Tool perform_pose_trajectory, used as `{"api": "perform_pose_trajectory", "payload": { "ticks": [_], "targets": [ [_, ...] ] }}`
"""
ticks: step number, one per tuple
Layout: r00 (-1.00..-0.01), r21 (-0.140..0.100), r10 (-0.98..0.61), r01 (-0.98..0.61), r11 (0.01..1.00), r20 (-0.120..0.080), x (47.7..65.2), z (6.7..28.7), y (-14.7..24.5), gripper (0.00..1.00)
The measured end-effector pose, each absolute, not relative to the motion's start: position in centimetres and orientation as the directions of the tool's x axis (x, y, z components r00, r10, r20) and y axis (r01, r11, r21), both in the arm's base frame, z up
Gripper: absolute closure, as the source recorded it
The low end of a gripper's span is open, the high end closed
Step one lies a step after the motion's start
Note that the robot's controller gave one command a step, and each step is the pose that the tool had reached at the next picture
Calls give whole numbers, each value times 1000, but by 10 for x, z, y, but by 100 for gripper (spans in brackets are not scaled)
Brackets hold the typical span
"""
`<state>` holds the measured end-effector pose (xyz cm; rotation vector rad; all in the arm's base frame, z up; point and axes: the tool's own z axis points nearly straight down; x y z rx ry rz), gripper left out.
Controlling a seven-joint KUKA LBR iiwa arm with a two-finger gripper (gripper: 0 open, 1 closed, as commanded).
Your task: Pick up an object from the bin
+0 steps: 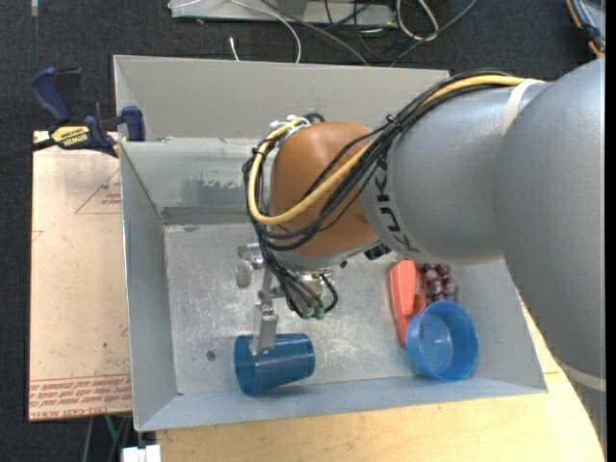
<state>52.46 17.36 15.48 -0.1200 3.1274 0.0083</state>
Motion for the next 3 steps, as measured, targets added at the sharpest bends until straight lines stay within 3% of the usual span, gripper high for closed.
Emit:
{"api": "perform_pose_trajectory", "payload": {
  "ticks": [1,2,3],
  "targets": [
    [-1000,2,14,14,1000,-6,567,166,130,0],
    [-988,6,157,157,988,-1,541,156,97,0],
    [-1000,4,9,9,1000,-4,549,128,106,0]
  ]
}}
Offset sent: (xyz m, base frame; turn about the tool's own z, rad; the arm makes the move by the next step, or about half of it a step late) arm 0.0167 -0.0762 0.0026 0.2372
